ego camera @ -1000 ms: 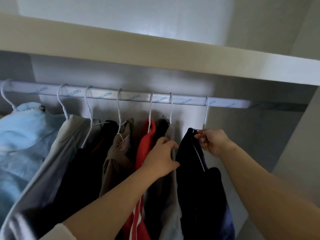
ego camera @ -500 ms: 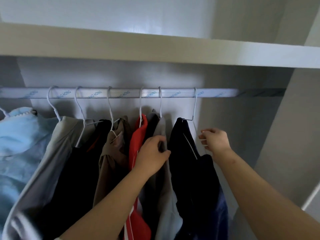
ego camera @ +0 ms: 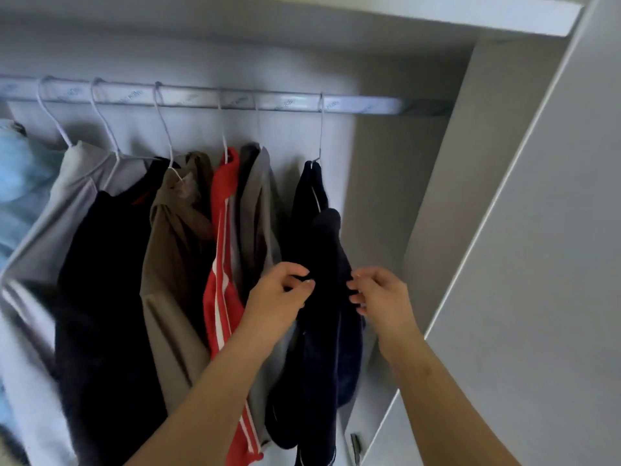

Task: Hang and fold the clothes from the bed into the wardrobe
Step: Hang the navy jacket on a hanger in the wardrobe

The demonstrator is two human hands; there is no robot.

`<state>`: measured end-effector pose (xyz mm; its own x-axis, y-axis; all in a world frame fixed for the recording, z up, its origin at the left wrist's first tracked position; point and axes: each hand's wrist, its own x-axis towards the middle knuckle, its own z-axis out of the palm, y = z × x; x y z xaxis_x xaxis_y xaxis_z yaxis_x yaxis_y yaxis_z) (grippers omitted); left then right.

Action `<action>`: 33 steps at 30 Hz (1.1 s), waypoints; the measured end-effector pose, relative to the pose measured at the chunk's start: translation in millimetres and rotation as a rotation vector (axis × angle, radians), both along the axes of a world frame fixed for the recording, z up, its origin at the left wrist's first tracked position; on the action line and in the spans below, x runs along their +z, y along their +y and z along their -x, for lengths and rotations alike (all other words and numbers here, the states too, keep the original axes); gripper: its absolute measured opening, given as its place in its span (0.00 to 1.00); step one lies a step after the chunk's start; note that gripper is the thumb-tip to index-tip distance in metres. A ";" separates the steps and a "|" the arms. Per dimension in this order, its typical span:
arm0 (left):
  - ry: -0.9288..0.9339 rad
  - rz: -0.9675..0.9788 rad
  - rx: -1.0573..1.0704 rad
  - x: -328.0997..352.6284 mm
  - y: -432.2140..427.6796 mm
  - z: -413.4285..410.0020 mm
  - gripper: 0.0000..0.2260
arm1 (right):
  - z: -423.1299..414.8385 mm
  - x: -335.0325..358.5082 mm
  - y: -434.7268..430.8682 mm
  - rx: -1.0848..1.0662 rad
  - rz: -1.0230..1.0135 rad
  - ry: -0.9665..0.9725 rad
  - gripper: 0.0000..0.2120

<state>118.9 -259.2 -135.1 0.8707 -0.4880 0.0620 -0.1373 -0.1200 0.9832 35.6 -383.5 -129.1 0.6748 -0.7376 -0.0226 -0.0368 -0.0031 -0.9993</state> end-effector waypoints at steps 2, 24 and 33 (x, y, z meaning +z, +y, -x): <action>0.095 -0.024 0.006 -15.3 3.7 27.8 0.07 | 27.9 -19.6 9.1 0.014 -0.072 0.040 0.10; 0.358 -0.566 -0.689 -135.5 102.9 239.3 0.03 | 310.7 -182.0 204.8 -0.585 -0.652 0.279 0.06; 0.189 -0.665 -1.266 -123.9 152.9 396.8 0.03 | 467.0 -177.7 362.4 -1.212 -0.768 0.108 0.05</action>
